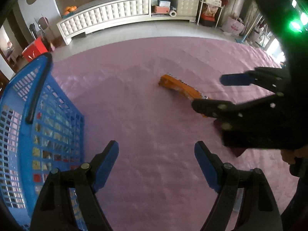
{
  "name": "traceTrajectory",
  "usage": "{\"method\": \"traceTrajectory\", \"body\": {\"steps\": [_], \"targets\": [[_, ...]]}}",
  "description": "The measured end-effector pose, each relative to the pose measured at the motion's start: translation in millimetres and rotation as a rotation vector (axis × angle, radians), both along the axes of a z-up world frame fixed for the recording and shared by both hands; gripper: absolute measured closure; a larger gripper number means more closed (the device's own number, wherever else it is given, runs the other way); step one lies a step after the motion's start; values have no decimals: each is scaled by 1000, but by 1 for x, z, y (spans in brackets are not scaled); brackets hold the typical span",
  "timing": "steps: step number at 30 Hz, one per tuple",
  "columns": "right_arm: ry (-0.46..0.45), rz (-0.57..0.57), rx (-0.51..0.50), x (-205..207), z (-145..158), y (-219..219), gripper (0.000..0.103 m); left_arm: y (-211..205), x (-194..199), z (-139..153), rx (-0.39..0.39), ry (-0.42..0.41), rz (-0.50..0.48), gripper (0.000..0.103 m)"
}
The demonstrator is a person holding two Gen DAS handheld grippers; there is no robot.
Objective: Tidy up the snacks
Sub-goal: 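Move the right tool to the orange candy bar and grasp it, then lift the orange bar with the right tool while the left tool grasps the maroon pack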
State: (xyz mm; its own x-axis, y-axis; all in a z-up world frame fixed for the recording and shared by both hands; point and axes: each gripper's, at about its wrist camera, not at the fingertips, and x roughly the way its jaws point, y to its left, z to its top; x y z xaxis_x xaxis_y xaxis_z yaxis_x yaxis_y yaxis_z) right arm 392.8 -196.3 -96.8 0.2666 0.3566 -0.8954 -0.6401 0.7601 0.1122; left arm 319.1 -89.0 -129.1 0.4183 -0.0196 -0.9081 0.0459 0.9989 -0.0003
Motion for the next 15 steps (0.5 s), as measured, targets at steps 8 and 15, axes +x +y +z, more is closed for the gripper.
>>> {"method": "traceTrajectory", "body": {"steps": [8, 15], "targets": [[63, 13, -13, 15, -28, 11, 39, 13, 9, -2, -30, 11, 22, 24], [6, -6, -59, 6, -19, 8, 75, 16, 6, -2, -45, 12, 26, 24]]}}
